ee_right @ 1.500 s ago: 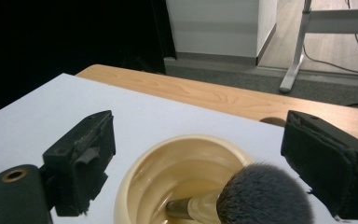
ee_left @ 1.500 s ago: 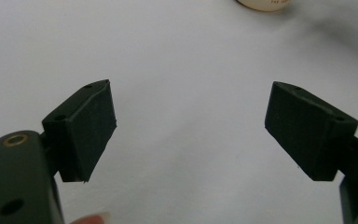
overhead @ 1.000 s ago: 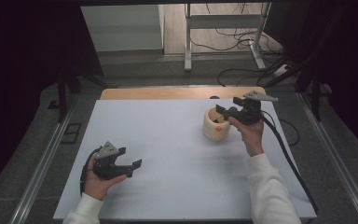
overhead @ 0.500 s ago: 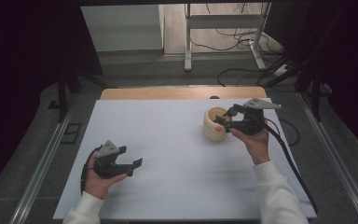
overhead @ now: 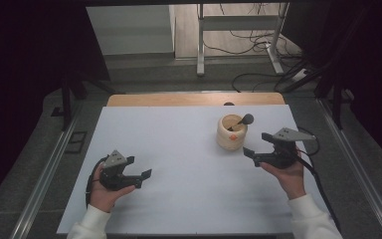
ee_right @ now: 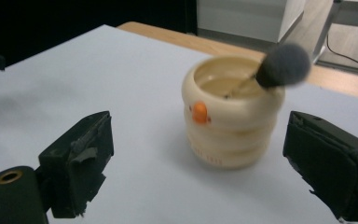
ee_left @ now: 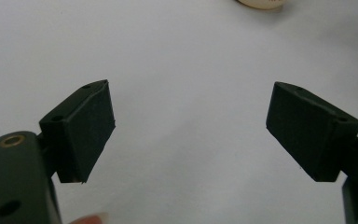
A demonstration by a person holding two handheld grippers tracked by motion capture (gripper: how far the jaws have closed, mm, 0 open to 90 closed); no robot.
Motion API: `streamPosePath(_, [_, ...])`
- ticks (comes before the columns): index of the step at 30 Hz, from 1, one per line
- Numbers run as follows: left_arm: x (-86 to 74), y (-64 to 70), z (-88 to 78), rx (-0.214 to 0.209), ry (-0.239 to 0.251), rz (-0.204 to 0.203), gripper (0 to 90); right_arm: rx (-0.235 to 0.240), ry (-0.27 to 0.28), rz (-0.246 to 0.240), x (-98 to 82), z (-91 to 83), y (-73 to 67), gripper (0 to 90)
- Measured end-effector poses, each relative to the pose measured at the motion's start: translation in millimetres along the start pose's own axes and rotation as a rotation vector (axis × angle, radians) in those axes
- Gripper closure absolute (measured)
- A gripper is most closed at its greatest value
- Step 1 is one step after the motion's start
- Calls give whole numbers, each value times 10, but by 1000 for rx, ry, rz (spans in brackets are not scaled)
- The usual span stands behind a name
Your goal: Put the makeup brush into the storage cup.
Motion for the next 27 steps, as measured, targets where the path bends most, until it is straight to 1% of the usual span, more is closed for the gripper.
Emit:
streamPosePath(3, [-6,5,8,0,-2,0,161,-8,-25,9,-156,-47,17,92])
streamPosePath(7, [-18,20,27,-3,-9,3,161,-14,-54,24,-310,-87,38,92])
streamPosePath(8, [-20,21,29,-2,-9,3,160,-18,-62,21,-347,-98,44,92])
streamPosePath(13, [-25,23,25,-3,-7,6,159,-25,-92,44,-560,-143,40,92])
streamPosePath(14, [-26,24,27,-3,-7,6,158,-24,-112,47,-659,-139,40,95])
streamPosePath(15, [-28,26,29,-4,-8,7,158,-24,-112,47,-659,-139,40,95])
streamPosePath(19, [-42,41,50,-8,-15,11,157,-28,-149,38,-788,-130,59,97])
streamPosePath(20, [-43,46,53,-10,-16,11,157,-28,-154,43,-808,-134,63,97])
streamPosePath(22, [-41,53,55,-11,-17,12,156,-29,-155,50,-837,-145,73,97])
streamPosePath(27, [-47,44,58,-10,-18,8,154,-30,-154,49,-877,-156,83,98])
Point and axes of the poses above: each handheld gripper's, and its own axes: z roughly forward along the jaws, x roughly out of its top, y roughly to its right, the point moved 3 cm from there along z, roughly forward along the jaws, and after that the axes turned 8 degrees about -y, right-handed, at the moved point
